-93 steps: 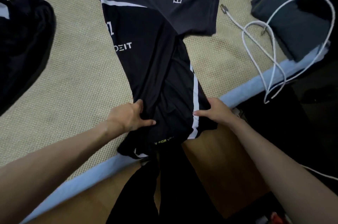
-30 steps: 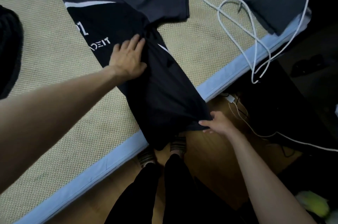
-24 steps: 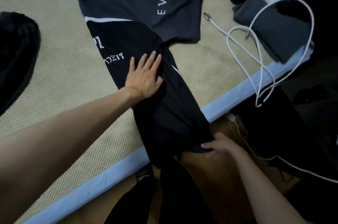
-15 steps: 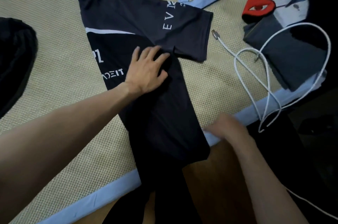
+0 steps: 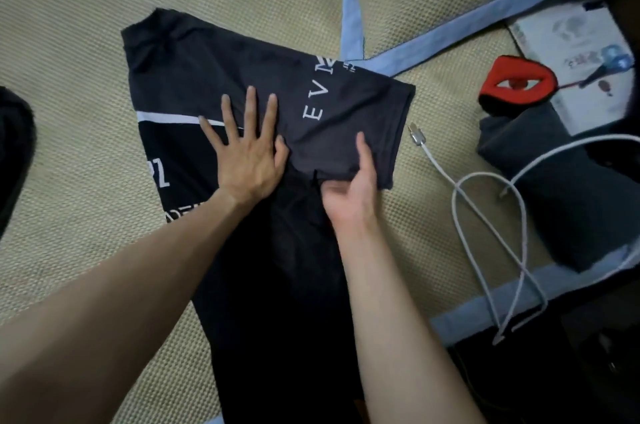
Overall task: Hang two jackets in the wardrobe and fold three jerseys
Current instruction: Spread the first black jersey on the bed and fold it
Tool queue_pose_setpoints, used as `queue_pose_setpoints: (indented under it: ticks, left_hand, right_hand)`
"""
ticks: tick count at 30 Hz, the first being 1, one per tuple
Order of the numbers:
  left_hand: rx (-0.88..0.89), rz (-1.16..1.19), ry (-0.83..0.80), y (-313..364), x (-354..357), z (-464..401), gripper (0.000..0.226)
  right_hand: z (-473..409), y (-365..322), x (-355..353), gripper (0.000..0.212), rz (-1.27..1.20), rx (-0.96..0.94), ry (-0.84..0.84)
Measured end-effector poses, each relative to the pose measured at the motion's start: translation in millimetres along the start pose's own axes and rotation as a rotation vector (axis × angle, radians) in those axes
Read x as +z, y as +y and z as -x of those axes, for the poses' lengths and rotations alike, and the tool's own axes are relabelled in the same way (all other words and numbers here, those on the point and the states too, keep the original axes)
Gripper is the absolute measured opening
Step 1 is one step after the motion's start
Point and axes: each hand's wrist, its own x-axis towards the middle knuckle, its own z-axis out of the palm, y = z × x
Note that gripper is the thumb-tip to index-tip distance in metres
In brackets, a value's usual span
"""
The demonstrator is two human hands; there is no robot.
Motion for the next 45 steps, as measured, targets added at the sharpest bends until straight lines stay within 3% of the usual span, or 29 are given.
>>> queue_pose_setpoints:
  ticks: [4,6,7,11,15,17,20,22,25,27,31,33,35,37,39,42,45]
  left_hand:
    - [0.067,-0.022,0.073,4,-2,-8,0.075]
    - [0.197,-0.061,0.114,10,2,-9,0.07]
    - [0.261,-0.068,0.132,12,4,-9,0.066]
    - [0.289,-0.028,0.078,24,8,-6,0.069]
    - [0.314,-0.039,0.022,13,-14,-2,0.069]
    - [0.229,0.038,0.131,-17,-24,2,0.062]
    - [-0.115,0.167,0.173,-85,-29,21,0.061]
    - [-0.269,0.244,0.166,-122,-35,37,0.06]
    - [-0.44,0.392,0.194,-147,-47,40,0.05]
    - [-0.534,0.512,0.213,-152,-56,23,0.044]
    - [-0.627,1.121,0.188,-152,-71,-31,0.054]
    - [-0.597,1.333,0.103,-151,-75,-56,0.055]
    - [-0.541,1.43,-0.021,-149,-79,-75,0.042]
    - [-0.513,1.453,-0.045,-147,-89,-88,0.024]
    - [-0.476,1.508,0.068,-153,-107,-99,0.01]
    - [-0.382,1.551,0.189,-170,-147,-110,0.01]
    - [-0.194,1.443,0.255,-176,-191,-96,0.017]
  right_hand:
    - [-26,-5,24,0.041,0.075,-0.234,0.286]
    - [-28,-6,30,0.024,0.189,-0.451,0.389]
    - [-24,-5,35,0.017,0.284,-0.559,0.36]
    - [-5,3,37,0.034,0.901,-0.93,-0.029]
    - [6,14,43,0.057,1.537,-1.041,-0.596]
    - [7,18,49,0.063,1.862,-1.042,-0.756]
    - [8,12,46,0.095,2.221,-0.72,-0.803]
    - [12,2,45,0.086,2.052,-0.587,-0.711]
    - [-1,-9,52,0.036,1.676,-0.745,-0.255]
    - [-20,-15,63,0.032,1.606,-0.629,-0.05]
    - [-54,-15,99,0.021,1.328,-0.259,-0.126]
    - [-63,-10,120,0.017,1.281,-0.171,-0.162]
    - [-72,-4,133,0.021,1.271,-0.139,-0.195]
    - [-75,3,144,0.028,1.292,-0.182,-0.212]
    - [-72,6,161,0.027,1.258,-0.313,-0.234]
    - [-63,-4,204,0.026,1.157,-0.431,-0.359]
    - [-34,-25,236,0.03,1.323,-0.615,-0.438]
